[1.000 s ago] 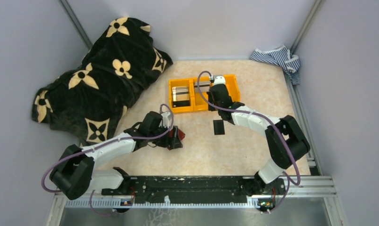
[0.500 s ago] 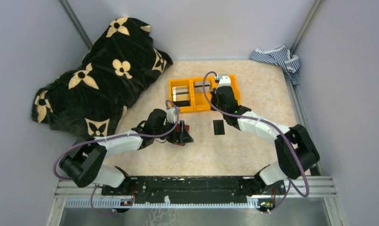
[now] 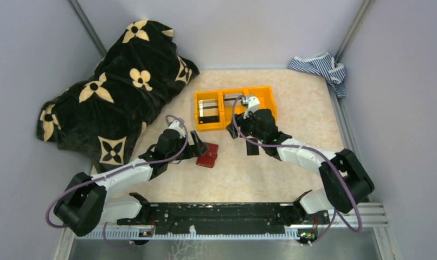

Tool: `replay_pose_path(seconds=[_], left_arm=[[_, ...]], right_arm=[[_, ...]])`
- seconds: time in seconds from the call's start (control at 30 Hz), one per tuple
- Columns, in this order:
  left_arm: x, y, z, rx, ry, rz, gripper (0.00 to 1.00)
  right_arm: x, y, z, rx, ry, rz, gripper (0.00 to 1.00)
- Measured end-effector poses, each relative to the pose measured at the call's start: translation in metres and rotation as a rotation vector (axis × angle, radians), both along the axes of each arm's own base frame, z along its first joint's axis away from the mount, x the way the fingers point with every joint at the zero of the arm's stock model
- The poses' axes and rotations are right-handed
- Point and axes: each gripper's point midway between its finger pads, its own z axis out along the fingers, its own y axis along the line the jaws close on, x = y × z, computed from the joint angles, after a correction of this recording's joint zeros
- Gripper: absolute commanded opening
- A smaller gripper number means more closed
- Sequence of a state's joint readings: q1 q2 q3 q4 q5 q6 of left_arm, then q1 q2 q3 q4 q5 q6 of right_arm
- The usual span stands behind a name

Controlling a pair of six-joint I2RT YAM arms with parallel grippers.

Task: Take the credit cards out of the card holder

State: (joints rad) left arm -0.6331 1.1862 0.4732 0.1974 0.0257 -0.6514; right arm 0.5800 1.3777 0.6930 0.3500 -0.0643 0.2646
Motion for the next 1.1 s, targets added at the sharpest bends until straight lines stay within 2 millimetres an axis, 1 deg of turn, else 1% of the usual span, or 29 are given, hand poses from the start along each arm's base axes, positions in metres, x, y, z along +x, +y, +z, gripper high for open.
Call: replay_pose_path(seconds=[0.1, 0.13, 0.17, 0.23, 0.33, 0.4, 0.47, 0.53, 0.57, 0.67, 0.73, 0.8, 0.93, 1.03, 1.1], left_arm=[[-0.008, 0.026, -0.035, 0.004, 0.113, 0.112, 0.83], [-0.013, 0.033, -0.045, -0.009, 0.154, 0.151, 0.78], [-0.016, 0.038, -0.049, -0.039, 0.181, 0.19, 0.76], [-0.018, 0.042, -0.046, -0.092, 0.195, 0.241, 0.76], [-0.021, 0.05, -0.04, -0.157, 0.206, 0.322, 0.78], [-0.018, 0.057, -0.033, -0.189, 0.193, 0.385, 0.78], [-0.013, 0.065, -0.024, -0.221, 0.163, 0.45, 0.78], [-0.01, 0.074, -0.018, -0.247, 0.132, 0.501, 0.78], [-0.01, 0.078, -0.016, -0.256, 0.115, 0.525, 0.78], [-0.01, 0.088, -0.015, -0.261, 0.083, 0.566, 0.79], [-0.009, 0.093, -0.014, -0.259, 0.067, 0.584, 0.8], [-0.008, 0.095, -0.013, -0.253, 0.058, 0.594, 0.8], [-0.008, 0.096, -0.016, -0.245, 0.059, 0.596, 0.81], [-0.012, 0.098, -0.024, -0.234, 0.068, 0.596, 0.81], [-0.013, 0.099, -0.027, -0.227, 0.072, 0.596, 0.81]], right_arm=[[-0.019, 0.027, -0.008, -0.062, 0.001, 0.146, 0.66], [-0.025, 0.037, -0.006, -0.083, -0.012, 0.202, 0.66], [-0.029, 0.047, -0.003, -0.098, -0.03, 0.249, 0.66], [-0.039, 0.064, 0.005, -0.128, -0.066, 0.348, 0.67], [-0.051, 0.08, 0.011, -0.146, -0.104, 0.462, 0.67], [-0.058, 0.085, 0.007, -0.168, -0.107, 0.513, 0.67], [-0.066, 0.089, -0.007, -0.212, -0.089, 0.564, 0.67], [-0.074, 0.096, -0.026, -0.272, -0.057, 0.61, 0.66], [-0.078, 0.099, -0.037, -0.309, -0.038, 0.626, 0.66], [-0.085, 0.105, -0.062, -0.394, 0.005, 0.655, 0.65], [-0.085, 0.107, -0.075, -0.437, 0.026, 0.664, 0.65], [-0.084, 0.106, -0.085, -0.467, 0.045, 0.664, 0.62], [-0.075, 0.104, -0.094, -0.522, 0.057, 0.64, 0.6], [-0.065, 0.106, -0.094, -0.558, 0.043, 0.619, 0.6], [-0.062, 0.105, -0.094, -0.57, 0.039, 0.611, 0.6]])
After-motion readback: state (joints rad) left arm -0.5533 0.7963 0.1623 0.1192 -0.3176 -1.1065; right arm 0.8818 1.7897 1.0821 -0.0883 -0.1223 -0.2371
